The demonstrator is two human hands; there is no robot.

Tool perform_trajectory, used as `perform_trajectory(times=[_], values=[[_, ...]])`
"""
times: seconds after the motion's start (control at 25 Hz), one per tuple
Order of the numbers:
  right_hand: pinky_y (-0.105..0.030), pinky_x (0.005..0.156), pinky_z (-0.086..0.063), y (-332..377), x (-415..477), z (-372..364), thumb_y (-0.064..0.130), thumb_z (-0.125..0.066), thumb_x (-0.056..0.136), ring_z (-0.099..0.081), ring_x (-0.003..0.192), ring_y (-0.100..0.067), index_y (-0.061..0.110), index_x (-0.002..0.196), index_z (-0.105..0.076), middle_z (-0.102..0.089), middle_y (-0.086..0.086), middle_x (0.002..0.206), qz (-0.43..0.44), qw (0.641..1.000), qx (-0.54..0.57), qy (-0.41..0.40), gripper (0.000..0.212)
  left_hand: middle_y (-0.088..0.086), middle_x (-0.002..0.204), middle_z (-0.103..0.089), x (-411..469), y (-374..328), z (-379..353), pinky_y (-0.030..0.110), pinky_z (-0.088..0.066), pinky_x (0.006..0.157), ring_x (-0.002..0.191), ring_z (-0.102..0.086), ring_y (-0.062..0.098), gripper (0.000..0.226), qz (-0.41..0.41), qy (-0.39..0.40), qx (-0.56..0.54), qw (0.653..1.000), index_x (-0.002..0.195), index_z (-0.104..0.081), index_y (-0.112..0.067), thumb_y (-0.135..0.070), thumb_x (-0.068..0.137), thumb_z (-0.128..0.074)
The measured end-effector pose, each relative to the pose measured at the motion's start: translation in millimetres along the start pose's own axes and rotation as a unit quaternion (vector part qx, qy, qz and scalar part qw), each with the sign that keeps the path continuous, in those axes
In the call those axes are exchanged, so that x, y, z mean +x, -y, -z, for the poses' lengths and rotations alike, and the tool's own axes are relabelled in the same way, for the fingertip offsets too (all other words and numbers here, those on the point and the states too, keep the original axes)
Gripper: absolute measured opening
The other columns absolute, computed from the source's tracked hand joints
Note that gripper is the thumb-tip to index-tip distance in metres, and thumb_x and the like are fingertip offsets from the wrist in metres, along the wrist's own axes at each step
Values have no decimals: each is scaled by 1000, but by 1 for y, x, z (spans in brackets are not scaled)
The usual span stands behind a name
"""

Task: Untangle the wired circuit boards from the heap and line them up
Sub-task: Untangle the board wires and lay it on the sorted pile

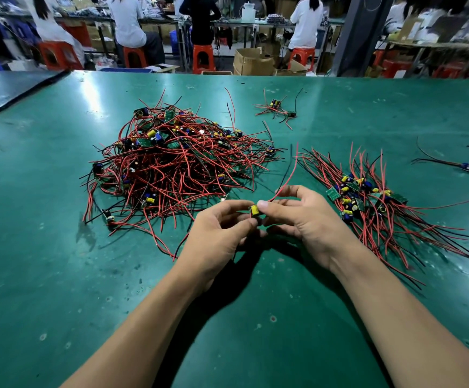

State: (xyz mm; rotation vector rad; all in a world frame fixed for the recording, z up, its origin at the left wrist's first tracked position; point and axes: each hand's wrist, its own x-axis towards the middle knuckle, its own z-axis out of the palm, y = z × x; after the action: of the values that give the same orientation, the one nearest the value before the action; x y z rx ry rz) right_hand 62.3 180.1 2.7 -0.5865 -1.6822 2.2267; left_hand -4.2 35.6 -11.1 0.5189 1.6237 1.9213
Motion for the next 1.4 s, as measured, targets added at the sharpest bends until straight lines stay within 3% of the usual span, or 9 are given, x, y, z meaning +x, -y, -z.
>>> perform_trajectory(times=[0.08,0.2,0.36,0.48,0.68,0.84,0.96,1.12,1.4], values=[[-26,48,-55,-1,0,0,17,-82,65,-68,58,-17,6,106,-56,-73,-6,78,-9,1000,22,9,50,20,92,-73,0,0,-1,35,-61,67,68,-71,24,19,6,-1,-21,1000,110,-63,-1,5,92,-60],[-24,54,-57,-5,-1,-1,26,-80,72,-69,60,-17,8,92,-70,-72,-11,84,-16,998,-23,52,29,15,82,-74,1,0,-1,31,-61,66,66,-71,21,11,9,-20,-40,999,102,-63,-1,2,93,-58],[-28,61,-59,-7,-1,0,36,-80,71,-68,68,-19,10,90,-76,-74,-10,85,27,995,-74,69,33,16,76,-73,0,-1,-2,28,-60,58,64,-72,21,11,34,-28,-85,995,103,-60,5,2,93,-58],[-27,61,-55,-9,1,-3,32,-74,87,-62,66,-15,17,84,-78,-71,-5,78,63,989,-129,26,16,16,78,-74,0,-3,-2,27,-60,59,64,-72,21,10,46,-4,-103,994,100,-57,6,5,91,-59],[-24,48,-38,-10,7,0,36,-63,97,-49,50,-10,27,71,-74,-58,3,58,98,980,-151,-86,29,18,77,-72,-1,-2,-2,26,-58,54,56,-68,22,9,71,59,-61,994,95,-60,7,7,87,-61],[-26,53,-37,-6,14,9,33,-62,98,-47,49,-8,20,70,-71,-59,7,59,106,976,-97,-162,33,17,71,-68,-3,1,-5,26,-55,52,53,-65,22,9,73,85,-13,994,97,-62,11,6,90,-60],[-20,50,-43,-3,16,11,28,-58,101,-49,47,-5,17,75,-65,-59,6,65,98,976,-21,-193,29,16,69,-66,-5,0,-3,28,-54,51,53,-63,23,10,67,110,34,991,95,-62,11,3,92,-59],[-19,48,-46,-1,16,5,24,-52,104,-52,47,-5,17,77,-62,-60,8,60,91,975,64,-193,30,14,63,-64,-6,-5,-1,26,-52,47,47,-61,21,11,74,123,61,988,92,-60,8,-3,95,-58],[-22,55,-49,1,17,9,26,-49,105,-58,56,-7,14,87,-64,-67,6,63,82,976,71,-188,26,13,60,-62,-4,-5,2,29,-50,48,47,-61,25,13,73,101,56,991,90,-58,3,-6,98,-53]])
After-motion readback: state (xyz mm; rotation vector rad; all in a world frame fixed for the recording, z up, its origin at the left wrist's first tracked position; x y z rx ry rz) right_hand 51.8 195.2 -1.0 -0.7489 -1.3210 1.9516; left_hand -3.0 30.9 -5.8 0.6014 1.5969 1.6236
